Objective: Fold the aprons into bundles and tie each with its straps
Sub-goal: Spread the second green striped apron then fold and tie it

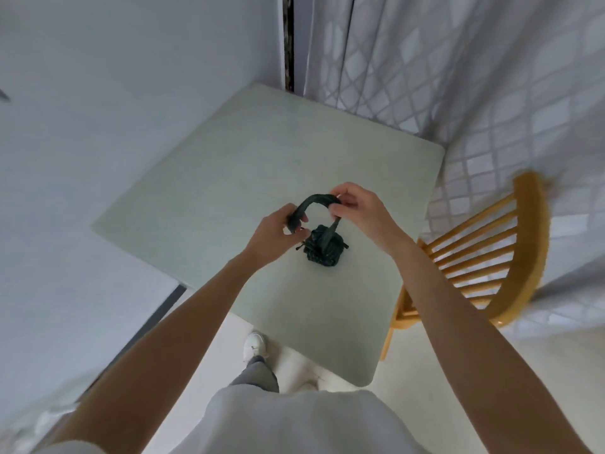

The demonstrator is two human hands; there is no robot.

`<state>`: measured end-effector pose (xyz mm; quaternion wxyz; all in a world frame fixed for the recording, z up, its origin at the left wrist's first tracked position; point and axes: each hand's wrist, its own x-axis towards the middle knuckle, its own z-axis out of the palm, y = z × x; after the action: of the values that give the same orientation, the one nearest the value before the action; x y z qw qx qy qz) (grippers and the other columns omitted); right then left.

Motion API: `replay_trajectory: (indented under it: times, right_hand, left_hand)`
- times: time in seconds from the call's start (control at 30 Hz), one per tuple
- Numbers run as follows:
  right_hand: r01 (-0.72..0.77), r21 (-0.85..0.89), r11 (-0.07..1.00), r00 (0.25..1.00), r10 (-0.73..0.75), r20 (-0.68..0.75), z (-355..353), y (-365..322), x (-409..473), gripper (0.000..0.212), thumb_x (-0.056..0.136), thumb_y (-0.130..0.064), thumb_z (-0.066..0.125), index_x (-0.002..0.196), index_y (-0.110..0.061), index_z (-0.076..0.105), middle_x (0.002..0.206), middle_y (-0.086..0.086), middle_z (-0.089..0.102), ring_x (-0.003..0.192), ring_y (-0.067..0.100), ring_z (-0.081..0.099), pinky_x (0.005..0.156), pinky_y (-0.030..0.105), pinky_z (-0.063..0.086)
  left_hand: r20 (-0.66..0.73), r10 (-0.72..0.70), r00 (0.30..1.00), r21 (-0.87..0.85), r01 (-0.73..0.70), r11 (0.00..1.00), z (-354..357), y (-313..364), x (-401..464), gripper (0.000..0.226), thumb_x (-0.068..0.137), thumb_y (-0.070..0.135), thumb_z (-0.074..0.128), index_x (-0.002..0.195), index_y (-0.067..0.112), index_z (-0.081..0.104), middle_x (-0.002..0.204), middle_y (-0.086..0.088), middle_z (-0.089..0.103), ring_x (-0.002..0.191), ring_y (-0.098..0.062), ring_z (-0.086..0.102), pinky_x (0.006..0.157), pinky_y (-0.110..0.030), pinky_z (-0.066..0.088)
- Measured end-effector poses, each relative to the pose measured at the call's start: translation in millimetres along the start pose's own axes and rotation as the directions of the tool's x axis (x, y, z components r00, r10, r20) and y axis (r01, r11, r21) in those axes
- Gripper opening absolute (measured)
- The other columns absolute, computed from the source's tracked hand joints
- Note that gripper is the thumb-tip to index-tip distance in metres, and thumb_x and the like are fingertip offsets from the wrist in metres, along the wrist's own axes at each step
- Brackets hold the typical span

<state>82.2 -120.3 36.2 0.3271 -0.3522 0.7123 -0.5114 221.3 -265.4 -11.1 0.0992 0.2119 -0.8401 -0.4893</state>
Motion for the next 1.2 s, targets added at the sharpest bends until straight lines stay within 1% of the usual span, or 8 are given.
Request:
replay_trajectory:
  times: [0.13,0.27,0.43,0.6,0.7,0.8,1.0,1.2]
  right_hand:
    - [0.159,-0.053,0.986,0.987,-0.158,0.024,7,-43,26,0.046,0.081,0.003,0.065,0.119,-0.017,0.049,0.068,-0.005,0.051,0.065,0.008,0.050,0.067,0.017,0.040]
    - [0.311,-0.137,0.940,0.942,-0.324,-0.088,22,-92,54,0.044,0.082,0.008,0.057,0.116,-0.018,0.050,0.066,-0.003,0.046,0.059,0.008,0.044,0.061,0.018,0.037]
    - [0.394,-0.097,0.914,0.909,-0.403,-0.107,52,-165,95,0.027,0.086,-0.005,0.062,0.109,-0.015,0.052,0.066,-0.009,0.051,0.058,0.012,0.049,0.061,0.029,0.044]
    - [0.463,-0.127,0.877,0.848,-0.480,-0.226,88,-230,139,0.036,0.081,-0.011,0.071,0.104,-0.017,0.045,0.082,0.001,0.059,0.068,0.010,0.056,0.068,0.018,0.045]
    - [0.433,-0.221,0.874,0.829,-0.482,-0.283,101,-266,172,0.029,0.077,-0.018,0.075,0.094,-0.015,0.051,0.062,-0.003,0.046,0.054,0.007,0.041,0.055,0.018,0.035]
    - [0.381,-0.187,0.905,0.862,-0.421,-0.283,113,-298,202,0.021,0.080,-0.022,0.073,0.086,-0.012,0.055,0.050,-0.002,0.046,0.040,0.007,0.038,0.044,0.019,0.031]
    - [0.467,-0.066,0.882,0.835,-0.464,-0.296,137,-368,262,0.012,0.082,-0.010,0.069,0.091,-0.006,0.063,0.060,0.008,0.062,0.039,0.007,0.049,0.042,0.018,0.042]
    - [0.572,0.026,0.820,0.788,-0.540,-0.295,156,-429,325,0.008,0.078,-0.010,0.072,0.079,-0.012,0.065,0.066,0.007,0.069,0.056,0.014,0.068,0.053,0.021,0.051]
  left_hand:
    - [-0.115,-0.021,0.993,-0.231,-0.006,0.973,-46,40,11,0.014,0.084,0.014,0.067,0.088,0.023,0.058,0.080,0.005,0.059,0.079,-0.011,0.057,0.082,-0.026,0.046]
    - [-0.141,0.024,0.990,-0.327,-0.069,0.943,-101,76,14,0.016,0.086,0.014,0.065,0.101,0.016,0.062,0.079,0.009,0.059,0.079,-0.006,0.058,0.078,-0.018,0.043]
    - [-0.201,0.172,0.964,-0.265,-0.222,0.938,-183,99,17,0.023,0.084,0.013,0.067,0.102,0.021,0.055,0.087,0.001,0.061,0.072,-0.011,0.056,0.075,-0.022,0.044]
    - [-0.207,0.313,0.927,-0.209,-0.354,0.912,-265,109,25,0.024,0.085,0.011,0.066,0.097,0.023,0.051,0.100,-0.009,0.063,0.074,-0.022,0.060,0.079,-0.029,0.049]
    - [-0.160,0.392,0.906,-0.149,-0.415,0.898,-313,112,42,0.007,0.090,0.010,0.060,0.093,0.016,0.061,0.098,-0.001,0.064,0.082,-0.021,0.062,0.087,-0.036,0.049]
    - [-0.159,0.418,0.894,-0.102,-0.436,0.894,-355,116,60,0.014,0.091,0.007,0.057,0.092,0.019,0.065,0.094,0.006,0.065,0.082,-0.014,0.062,0.089,-0.034,0.049]
    - [-0.242,0.492,0.836,0.053,-0.495,0.867,-434,130,99,0.023,0.091,0.001,0.053,0.099,0.020,0.064,0.110,-0.006,0.063,0.084,-0.023,0.064,0.086,-0.028,0.052]
    - [-0.402,0.527,0.749,0.122,-0.526,0.841,-499,148,130,0.019,0.090,0.001,0.055,0.097,0.016,0.065,0.101,-0.004,0.063,0.084,-0.022,0.066,0.078,-0.027,0.055]
